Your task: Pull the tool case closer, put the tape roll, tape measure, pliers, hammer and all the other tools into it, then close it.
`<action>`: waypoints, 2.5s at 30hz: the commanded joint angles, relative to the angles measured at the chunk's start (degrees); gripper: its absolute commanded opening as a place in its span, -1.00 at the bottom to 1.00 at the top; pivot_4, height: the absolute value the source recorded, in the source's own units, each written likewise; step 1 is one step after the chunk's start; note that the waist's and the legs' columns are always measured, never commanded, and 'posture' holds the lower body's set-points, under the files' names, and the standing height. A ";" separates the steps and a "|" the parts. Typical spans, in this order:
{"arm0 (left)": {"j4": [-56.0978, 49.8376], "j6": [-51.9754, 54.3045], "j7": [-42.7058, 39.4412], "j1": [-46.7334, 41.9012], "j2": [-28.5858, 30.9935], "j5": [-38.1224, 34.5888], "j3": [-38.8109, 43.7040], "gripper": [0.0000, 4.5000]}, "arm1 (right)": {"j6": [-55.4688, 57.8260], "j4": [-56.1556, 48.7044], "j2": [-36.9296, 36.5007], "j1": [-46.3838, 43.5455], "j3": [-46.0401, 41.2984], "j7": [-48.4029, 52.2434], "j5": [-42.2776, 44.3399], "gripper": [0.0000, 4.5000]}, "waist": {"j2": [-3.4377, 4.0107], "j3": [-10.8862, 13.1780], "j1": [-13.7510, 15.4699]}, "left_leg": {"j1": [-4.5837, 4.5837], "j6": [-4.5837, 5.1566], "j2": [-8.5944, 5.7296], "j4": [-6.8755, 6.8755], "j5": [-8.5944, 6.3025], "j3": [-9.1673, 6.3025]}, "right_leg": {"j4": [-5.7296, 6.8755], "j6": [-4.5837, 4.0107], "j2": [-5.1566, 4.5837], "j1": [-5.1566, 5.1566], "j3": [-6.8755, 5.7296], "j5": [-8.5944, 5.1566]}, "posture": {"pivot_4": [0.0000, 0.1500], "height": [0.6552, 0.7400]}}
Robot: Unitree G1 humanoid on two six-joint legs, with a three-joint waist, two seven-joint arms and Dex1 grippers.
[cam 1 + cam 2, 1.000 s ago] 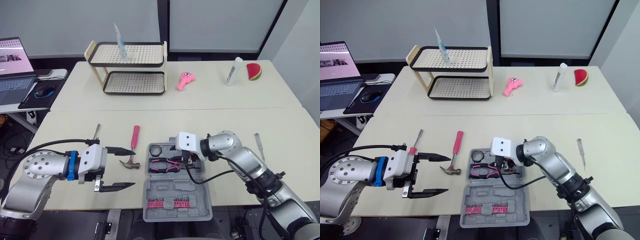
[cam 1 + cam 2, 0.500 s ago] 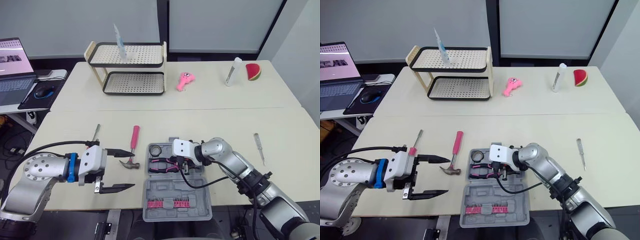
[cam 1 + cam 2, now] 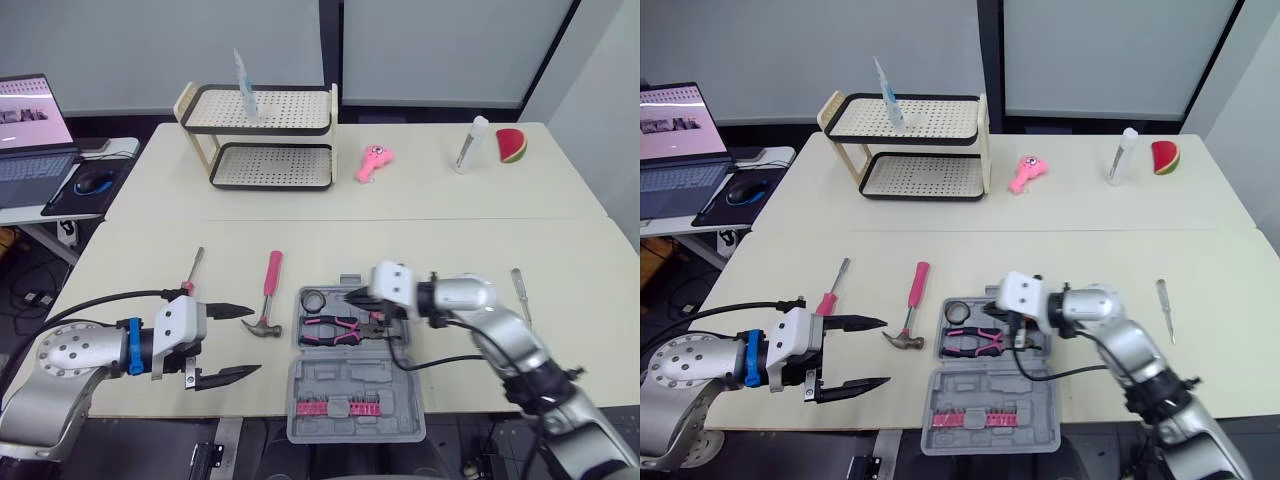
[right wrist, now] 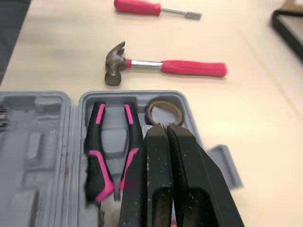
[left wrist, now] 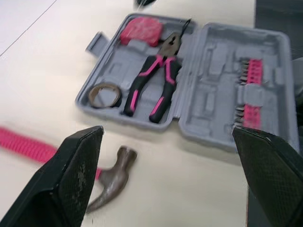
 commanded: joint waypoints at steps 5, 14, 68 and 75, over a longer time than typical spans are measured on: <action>1.81 -1.24 2.73 0.95 -2.39 4.46 -3.25 0.30 | -1.21 -5.26 -14.42 13.16 -10.12 5.43 4.11 -1.00 | 0.00 0.00 -0.25 | 0.04 0.01 0.05 -0.03 0.00 0.01 | 0.03 0.00 0.03 0.04 0.03 0.00 | 1.00 0.90; 11.54 -5.52 5.27 -4.77 -6.92 13.16 -11.96 -0.99 | -5.90 0.44 -15.26 17.59 -5.46 2.11 -2.82 -1.00 | -0.03 -0.01 -0.32 | 0.23 0.01 0.06 0.00 0.00 0.07 | 0.04 0.00 0.10 0.20 0.04 0.00 | 1.00 0.90; 27.69 -8.86 10.74 -24.28 -21.14 27.18 -25.48 -0.99 | -9.59 17.20 -2.63 4.02 2.16 -2.45 -10.14 -1.00 | 0.00 -0.13 -0.11 | 0.45 -0.01 0.01 0.07 0.01 0.02 | 0.03 0.01 0.06 0.48 -0.04 0.01 | 1.00 0.90; 31.08 -9.22 11.78 -26.97 -22.47 28.66 -25.70 -0.99 | -8.84 18.41 -1.56 2.76 1.61 -4.08 -11.42 -1.00 | 0.00 -0.15 -0.14 | 0.46 -0.02 0.01 0.08 0.01 0.02 | 0.04 0.01 0.06 0.48 -0.04 0.01 | 1.00 0.90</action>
